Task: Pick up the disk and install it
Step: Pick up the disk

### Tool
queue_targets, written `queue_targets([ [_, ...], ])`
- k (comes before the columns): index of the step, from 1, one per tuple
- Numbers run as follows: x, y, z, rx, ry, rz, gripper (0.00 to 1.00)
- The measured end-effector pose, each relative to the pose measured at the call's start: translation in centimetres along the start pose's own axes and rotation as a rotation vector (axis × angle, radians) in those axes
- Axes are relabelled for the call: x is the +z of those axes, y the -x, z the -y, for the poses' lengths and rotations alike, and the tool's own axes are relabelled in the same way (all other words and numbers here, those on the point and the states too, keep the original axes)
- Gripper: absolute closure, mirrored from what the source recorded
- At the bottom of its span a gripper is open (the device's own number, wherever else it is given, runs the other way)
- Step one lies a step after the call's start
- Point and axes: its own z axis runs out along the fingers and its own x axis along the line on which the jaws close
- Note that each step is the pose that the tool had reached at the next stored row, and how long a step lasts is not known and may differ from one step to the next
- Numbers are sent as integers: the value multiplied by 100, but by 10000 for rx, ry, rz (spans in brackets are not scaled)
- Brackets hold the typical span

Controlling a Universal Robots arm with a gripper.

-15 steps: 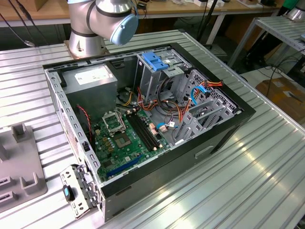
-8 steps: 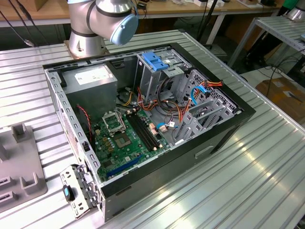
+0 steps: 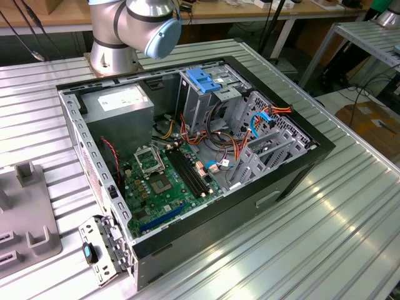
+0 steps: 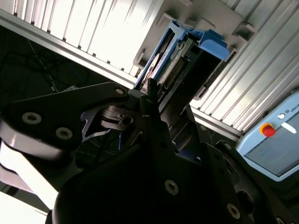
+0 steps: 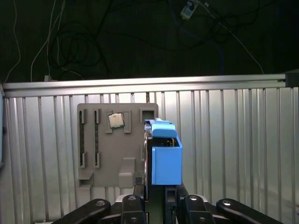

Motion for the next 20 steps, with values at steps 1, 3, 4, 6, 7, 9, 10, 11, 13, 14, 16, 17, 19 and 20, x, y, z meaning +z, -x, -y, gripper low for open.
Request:
queue_targets([
  [1,0,0,0,0,0,0,65],
  [3,0,0,1,0,0,0,65],
  [4,0,0,1,-1,0,0,65],
  [6,0,0,9,-1,0,0,65],
  [7,0,0,15,-1,0,0,65],
  [9,0,1,28,0,0,0,65],
  [10,1,1,38,-1,0,0,65],
  [11,1,2,47,0,-1,0,65],
  [13,2,5,102,0,0,0,65],
  [14,2,6,130,0,0,0,65],
  [16,3,8,171,0,0,0,65],
  [17,4,9,205,0,0,0,65],
  [19,5,13,286,0,0,0,65],
  [20,6,14,319,-1,0,0,65],
])
